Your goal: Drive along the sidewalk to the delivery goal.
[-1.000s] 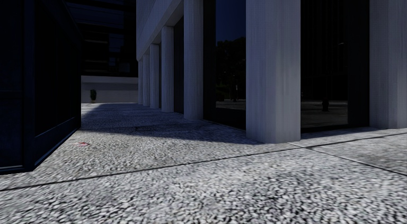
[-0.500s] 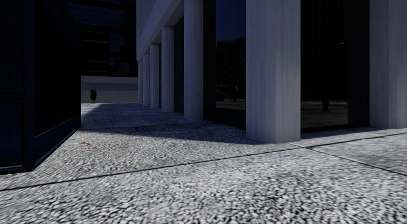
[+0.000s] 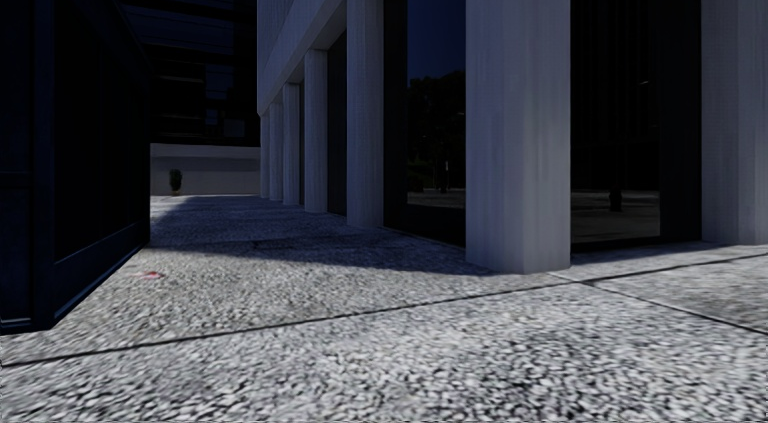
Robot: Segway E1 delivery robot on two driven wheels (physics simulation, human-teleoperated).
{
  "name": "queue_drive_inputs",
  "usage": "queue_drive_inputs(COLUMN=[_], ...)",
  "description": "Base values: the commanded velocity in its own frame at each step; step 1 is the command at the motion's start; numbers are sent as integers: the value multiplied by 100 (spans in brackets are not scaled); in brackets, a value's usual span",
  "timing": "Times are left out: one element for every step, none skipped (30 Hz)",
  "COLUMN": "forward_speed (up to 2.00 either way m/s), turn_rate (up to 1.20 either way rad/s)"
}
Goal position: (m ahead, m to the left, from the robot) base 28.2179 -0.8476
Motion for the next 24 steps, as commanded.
queue_drive_inputs(forward_speed=[105,105,107,107,112,114,116,117,117,117,117,117,117,117,117,117,117,117,117,117,117,117,118,118], turn_rate=[14,14,14,14,14,15,17,24,24,32,34,34,34,34,34,34,34,34,34,34,34,34,34,34])
